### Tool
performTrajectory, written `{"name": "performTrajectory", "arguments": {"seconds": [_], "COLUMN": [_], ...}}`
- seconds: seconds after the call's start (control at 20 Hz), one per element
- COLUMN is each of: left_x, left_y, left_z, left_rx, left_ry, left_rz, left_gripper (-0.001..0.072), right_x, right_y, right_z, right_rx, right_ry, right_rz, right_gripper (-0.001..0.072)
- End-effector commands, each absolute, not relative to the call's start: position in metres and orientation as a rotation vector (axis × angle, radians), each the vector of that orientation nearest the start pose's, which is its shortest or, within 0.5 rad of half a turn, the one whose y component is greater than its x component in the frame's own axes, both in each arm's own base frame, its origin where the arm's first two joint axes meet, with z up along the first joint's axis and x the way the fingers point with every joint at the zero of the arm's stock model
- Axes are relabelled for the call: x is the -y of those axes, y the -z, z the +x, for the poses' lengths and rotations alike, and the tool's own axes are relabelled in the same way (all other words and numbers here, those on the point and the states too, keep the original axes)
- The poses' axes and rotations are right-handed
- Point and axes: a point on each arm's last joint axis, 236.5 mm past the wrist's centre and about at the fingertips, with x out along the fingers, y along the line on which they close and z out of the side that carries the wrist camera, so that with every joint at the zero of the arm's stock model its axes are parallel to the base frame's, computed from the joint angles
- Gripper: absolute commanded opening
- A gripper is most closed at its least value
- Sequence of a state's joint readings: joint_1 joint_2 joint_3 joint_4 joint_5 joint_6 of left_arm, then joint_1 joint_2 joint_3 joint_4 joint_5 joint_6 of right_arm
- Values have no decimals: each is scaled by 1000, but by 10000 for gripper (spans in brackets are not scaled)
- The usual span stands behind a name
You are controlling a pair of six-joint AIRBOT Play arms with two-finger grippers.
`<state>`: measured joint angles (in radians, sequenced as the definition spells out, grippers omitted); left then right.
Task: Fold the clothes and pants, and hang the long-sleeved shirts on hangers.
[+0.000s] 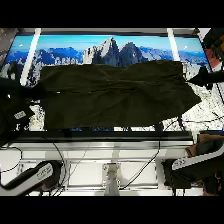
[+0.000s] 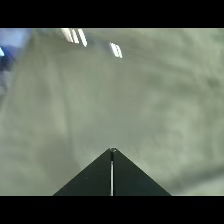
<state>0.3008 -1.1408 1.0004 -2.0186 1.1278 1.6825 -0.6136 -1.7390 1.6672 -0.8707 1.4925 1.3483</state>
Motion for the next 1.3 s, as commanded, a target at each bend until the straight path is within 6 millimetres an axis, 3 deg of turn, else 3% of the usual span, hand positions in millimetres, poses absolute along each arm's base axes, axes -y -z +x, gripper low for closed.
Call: {"name": "performTrajectory", "arguments": {"seconds": [0.0,0.15,0.2,0.25,0.3,0.35,0.4,0.55,0.75,0.9,1.0,1.25], "left_x": [22,35,38,41,44,48,52,60,58,36,25,28], "left_y": [-6,4,7,11,16,22,29,52,67,77,81,87], "left_z": [305,264,253,243,233,224,215,194,187,183,190,214], "left_rx": [-1145,-1130,-1122,-1120,-1124,-1136,-1163,-1238,-1252,-1235,-1179,-1084], "left_ry": [32,-63,-92,-123,-145,-160,-182,-244,-282,-418,-463,-414], "left_rz": [-681,-835,-876,-919,-958,-986,-1023,-1104,-1120,-1111,-1116,-1184], "left_gripper": [8,9,9,9,71,283,383,383,362,363,358,357], "right_x": [116,114,116,116,118,118,119,121,121,120,120,118], "right_y": [-20,-7,-5,-4,-3,-2,-1,-1,-1,-1,-1,-1], "right_z": [416,414,420,423,425,425,425,426,426,426,425,424], "right_rx": [-1197,-1216,-1197,-1189,-1184,-1188,-1190,-1183,-1183,-1183,-1187,-1193], "right_ry": [-224,-206,-189,-182,-174,-170,-164,-157,-158,-158,-162,-167], "right_rz": [900,902,893,885,878,870,865,863,863,864,865,867], "right_gripper": [39,55,126,275,424,475,486,486,486,485,485,485]}}
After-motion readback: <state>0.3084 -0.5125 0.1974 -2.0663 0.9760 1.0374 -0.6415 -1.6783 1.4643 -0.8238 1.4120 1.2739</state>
